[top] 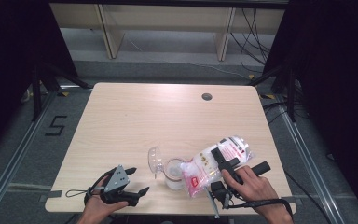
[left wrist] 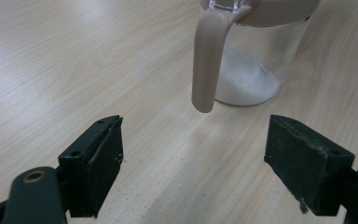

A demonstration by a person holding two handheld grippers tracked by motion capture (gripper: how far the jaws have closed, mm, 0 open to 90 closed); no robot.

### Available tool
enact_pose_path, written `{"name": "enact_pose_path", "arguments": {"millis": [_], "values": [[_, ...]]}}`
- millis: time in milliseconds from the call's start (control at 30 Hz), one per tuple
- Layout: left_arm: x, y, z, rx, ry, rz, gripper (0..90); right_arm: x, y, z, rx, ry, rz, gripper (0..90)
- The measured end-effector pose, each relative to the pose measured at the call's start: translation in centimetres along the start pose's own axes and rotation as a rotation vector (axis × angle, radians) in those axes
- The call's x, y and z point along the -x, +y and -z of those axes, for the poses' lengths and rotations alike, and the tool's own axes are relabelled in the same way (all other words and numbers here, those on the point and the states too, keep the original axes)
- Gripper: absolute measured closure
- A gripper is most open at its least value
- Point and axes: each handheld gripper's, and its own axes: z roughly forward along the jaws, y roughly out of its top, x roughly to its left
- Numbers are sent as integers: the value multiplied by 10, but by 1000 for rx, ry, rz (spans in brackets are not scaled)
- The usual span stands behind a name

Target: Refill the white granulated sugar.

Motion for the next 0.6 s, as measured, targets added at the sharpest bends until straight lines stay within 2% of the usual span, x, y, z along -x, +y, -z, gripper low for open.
{"name": "enact_pose_path", "arguments": {"millis": [67,133,167,200,267,300,333,367,400,433,467,500,600], "values": [[-1,0,0,1,0,-18,188,-1,-1,1,-7,6,-15,532],[-1,0,-1,4,-2,-11,188,-2,-1,1,-9,1,-33,532],[-1,0,-1,3,-1,-12,189,-1,0,0,15,-4,-31,532],[-1,0,-1,1,-2,-17,189,-3,0,1,11,-2,-60,533],[-1,0,0,-6,4,-22,189,-1,0,0,24,-3,-40,533],[-1,0,0,-6,3,-22,189,-4,-1,0,11,0,-78,533],[-1,0,0,-6,3,-22,189,-3,-1,0,8,0,-74,533],[-1,0,0,-5,2,-22,188,1,-3,0,2,-4,-15,534],[-1,0,0,-3,0,-22,188,-2,-3,-1,3,1,-46,533],[-1,0,0,-1,3,-19,189,-2,-4,0,-2,0,-52,534],[-1,0,0,-4,2,-20,189,0,-5,-1,4,-3,-8,534],[-1,0,-1,1,0,-4,189,0,-5,0,-1,2,-9,534],[-1,0,-1,1,-5,-9,189,-4,-3,1,-5,0,-70,534]]}}
